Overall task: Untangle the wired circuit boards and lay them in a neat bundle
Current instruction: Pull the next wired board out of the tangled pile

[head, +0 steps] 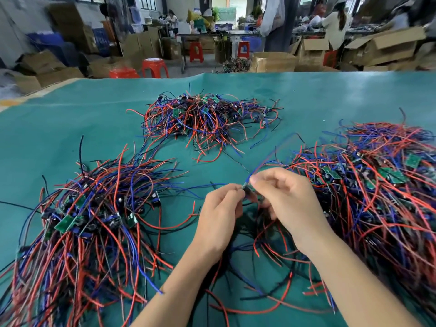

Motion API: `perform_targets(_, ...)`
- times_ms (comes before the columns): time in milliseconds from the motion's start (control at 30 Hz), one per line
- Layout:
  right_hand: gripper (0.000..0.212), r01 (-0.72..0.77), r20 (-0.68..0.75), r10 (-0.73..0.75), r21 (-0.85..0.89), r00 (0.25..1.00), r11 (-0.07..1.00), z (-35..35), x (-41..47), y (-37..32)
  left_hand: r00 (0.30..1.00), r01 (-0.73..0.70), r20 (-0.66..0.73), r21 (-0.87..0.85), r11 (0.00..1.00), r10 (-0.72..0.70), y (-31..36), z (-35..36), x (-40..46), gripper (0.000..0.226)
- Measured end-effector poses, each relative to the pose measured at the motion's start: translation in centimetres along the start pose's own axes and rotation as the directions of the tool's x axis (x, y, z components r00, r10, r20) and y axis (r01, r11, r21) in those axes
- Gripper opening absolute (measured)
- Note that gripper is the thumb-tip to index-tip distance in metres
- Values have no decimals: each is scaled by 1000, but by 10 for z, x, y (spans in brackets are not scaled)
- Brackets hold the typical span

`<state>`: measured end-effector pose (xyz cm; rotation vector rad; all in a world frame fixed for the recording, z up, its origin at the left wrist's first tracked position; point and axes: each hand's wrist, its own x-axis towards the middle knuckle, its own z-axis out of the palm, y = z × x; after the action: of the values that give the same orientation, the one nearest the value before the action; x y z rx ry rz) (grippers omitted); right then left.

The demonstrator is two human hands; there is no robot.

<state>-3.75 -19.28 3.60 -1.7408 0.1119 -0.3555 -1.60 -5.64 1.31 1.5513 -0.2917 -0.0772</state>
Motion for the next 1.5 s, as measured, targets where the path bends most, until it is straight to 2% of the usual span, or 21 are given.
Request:
perform_targets(133,14,-84,117,71,111,991,990,-2,0,3,997,-47,62,25,999,46,3,0,-2,35)
perform_targets(200,14,-77,104,65,115,992,990,-2,0,3,989,-113,99,44,993,108,3,0,-2,40)
perform_targets(300,11,5,-50,-2,67,999,998,-5,4,3,984,-152,112,109,982,139,3,0,-2,44)
perform_targets(433,21,76,-285,-117,-151,951,986,-16,10,2,986,-132,120,147,980,115,4,2,-3,43)
perform_targets(500,24,133,-377,-255,-320,891,938,-29,13,-1,987,-128,122,164,978,109,4,2,-3,44)
perform_targets(567,21,210,-434,-465,-517,772,830,-41,13,-7,986,-137,124,183,974,116,4,3,-4,43)
perform_targets(633,20,238,-445,-581,-616,681,751,-46,12,-13,985,-143,126,190,971,120,5,4,-4,41)
perform_targets(700,21,250,-478,-571,-579,668,776,-47,14,-14,983,-148,133,190,971,124,5,4,-4,38)
perform_targets(767,25,213,-607,-424,-389,672,896,-59,20,-13,986,-144,106,191,971,125,3,4,-2,36)
perform_targets(833,31,177,-731,-366,-325,576,929,-70,20,-17,993,-120,14,181,976,119,-1,2,0,36)
perform_targets(867,33,158,-750,-411,-388,518,908,-70,18,-19,993,-106,-35,180,978,114,-3,1,1,39)
perform_targets(900,33,157,-731,-472,-459,493,874,-63,13,-21,992,-94,-64,185,978,107,-4,2,1,42)
perform_targets(933,32,171,-667,-535,-532,518,829,-52,8,-22,992,-85,-73,185,979,100,-6,3,2,44)
perform_targets(1000,36,216,-431,-581,-643,691,734,-22,0,-21,995,-67,-61,139,988,76,-7,2,1,44)
perform_targets(1067,43,215,-182,-404,-619,896,755,1,-4,-14,998,-46,-44,71,996,50,-6,1,1,39)
perform_targets(1100,44,193,-81,-287,-565,955,802,8,-5,-10,998,-43,-41,58,997,45,-6,0,2,37)
perform_targets(1133,41,173,0,-202,-517,979,838,12,-6,-6,998,-41,-38,55,998,43,-6,-1,2,36)
perform_targets(1200,31,179,65,-168,-450,984,875,15,-8,-1,999,-29,-24,49,998,30,-5,-2,2,33)
perform_targets(1333,4,75,-12,-78,-167,997,983,13,-7,2,999,-44,18,76,996,43,-3,-2,1,33)
perform_targets(1433,3,37,-27,-37,-17,999,999,13,-6,3,993,-88,78,47,995,84,-1,-2,0,33)
perform_targets(1500,9,61,-47,-60,21,997,998,12,-5,3,988,-118,111,93,989,108,-2,-2,0,36)
